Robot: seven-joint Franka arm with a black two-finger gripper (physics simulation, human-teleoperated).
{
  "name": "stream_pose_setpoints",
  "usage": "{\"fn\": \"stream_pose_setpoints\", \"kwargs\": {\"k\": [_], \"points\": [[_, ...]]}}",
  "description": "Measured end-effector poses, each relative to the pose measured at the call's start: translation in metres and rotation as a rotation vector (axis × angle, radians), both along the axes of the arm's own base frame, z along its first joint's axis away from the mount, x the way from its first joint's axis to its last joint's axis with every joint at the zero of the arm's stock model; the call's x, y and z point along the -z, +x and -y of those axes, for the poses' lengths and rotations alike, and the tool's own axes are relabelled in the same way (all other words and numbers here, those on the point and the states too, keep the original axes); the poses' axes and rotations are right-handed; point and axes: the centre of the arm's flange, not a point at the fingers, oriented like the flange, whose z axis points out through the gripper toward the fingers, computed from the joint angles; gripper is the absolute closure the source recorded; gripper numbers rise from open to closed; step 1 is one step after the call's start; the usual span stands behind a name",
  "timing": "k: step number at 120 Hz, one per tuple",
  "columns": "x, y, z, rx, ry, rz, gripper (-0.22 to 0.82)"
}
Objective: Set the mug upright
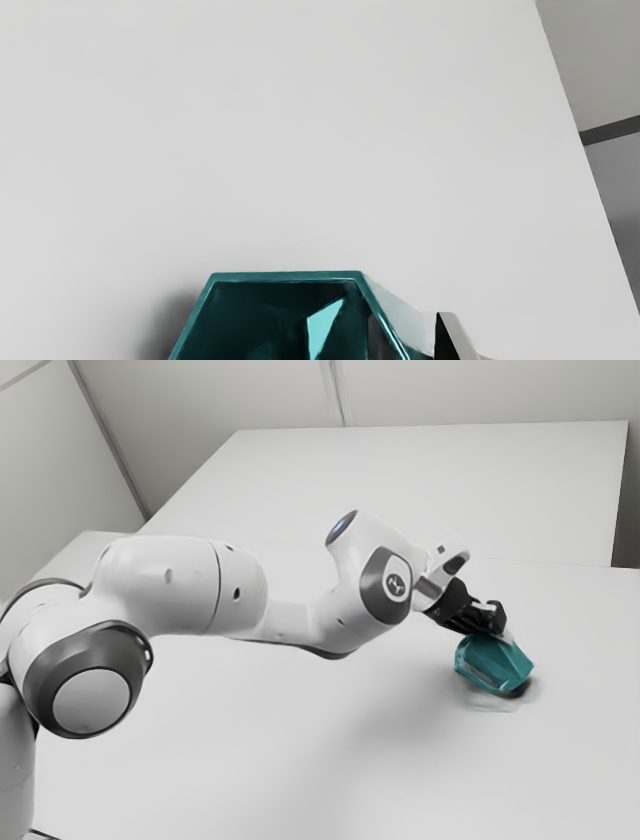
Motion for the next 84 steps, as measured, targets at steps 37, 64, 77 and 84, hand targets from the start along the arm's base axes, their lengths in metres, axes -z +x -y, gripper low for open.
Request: {"fn": "stream_pose_setpoints", "kwargs": {"k": [37,64,77,84], "points": [[-0.036,-0.004,-0.002,0.012,-0.002,0.050,0.74],[-0.070,0.006,-0.063,0.004,0.100,0.097,0.76],[-0.097,0.014,-0.104,0.007,0.182,0.118,0.77],[-0.105,0.015,-0.129,0.000,0.229,0.115,0.77]]}}
